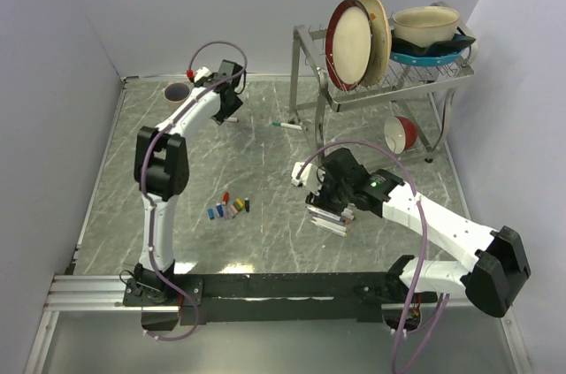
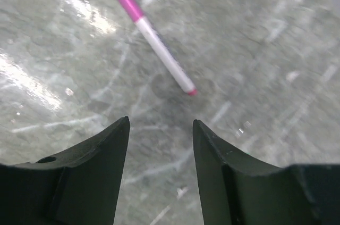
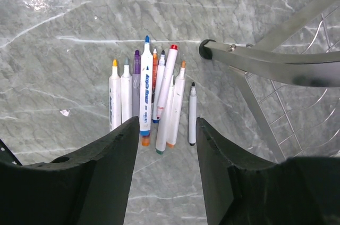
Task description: Open the pen caps
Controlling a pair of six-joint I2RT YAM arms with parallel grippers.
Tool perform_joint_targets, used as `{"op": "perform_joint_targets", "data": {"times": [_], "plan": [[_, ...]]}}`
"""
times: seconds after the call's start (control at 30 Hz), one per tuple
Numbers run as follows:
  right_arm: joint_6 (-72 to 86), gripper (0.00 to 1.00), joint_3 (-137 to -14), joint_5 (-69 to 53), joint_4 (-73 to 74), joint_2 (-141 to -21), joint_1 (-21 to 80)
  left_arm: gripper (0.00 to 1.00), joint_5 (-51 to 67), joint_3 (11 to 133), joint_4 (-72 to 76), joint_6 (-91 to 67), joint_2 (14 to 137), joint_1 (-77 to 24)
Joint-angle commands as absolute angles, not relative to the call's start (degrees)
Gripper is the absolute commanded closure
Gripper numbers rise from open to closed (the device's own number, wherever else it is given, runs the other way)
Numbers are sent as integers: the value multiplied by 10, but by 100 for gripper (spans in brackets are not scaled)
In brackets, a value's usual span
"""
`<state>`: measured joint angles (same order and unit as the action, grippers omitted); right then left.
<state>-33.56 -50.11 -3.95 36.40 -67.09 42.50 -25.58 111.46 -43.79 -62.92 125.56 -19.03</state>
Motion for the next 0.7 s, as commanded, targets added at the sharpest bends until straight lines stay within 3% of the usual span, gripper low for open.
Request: {"op": "perform_joint_targets", "data": {"times": [0.0, 0.67], "plan": [[-340, 45, -493, -33, 345, -651, 428, 44, -301, 1185, -550, -646, 1298, -180], [-340, 45, -488, -18, 340, -676, 432, 30, -257, 1208, -430, -574, 1353, -151]]}}
